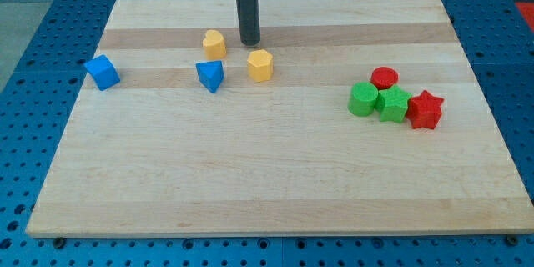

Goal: Move yellow heart to the blue cube

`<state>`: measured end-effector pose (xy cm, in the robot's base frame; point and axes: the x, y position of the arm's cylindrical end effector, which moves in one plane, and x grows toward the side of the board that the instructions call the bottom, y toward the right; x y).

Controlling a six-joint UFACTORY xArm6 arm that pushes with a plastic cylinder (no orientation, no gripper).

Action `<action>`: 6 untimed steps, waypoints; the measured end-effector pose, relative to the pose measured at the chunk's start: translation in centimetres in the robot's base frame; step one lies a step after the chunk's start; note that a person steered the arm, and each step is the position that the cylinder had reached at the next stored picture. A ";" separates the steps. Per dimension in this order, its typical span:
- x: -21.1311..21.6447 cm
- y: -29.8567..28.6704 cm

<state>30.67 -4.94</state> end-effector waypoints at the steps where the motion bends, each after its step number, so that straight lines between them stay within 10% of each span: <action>1: 1.1 -1.9; 6: 0.0 -13.8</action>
<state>30.64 -18.77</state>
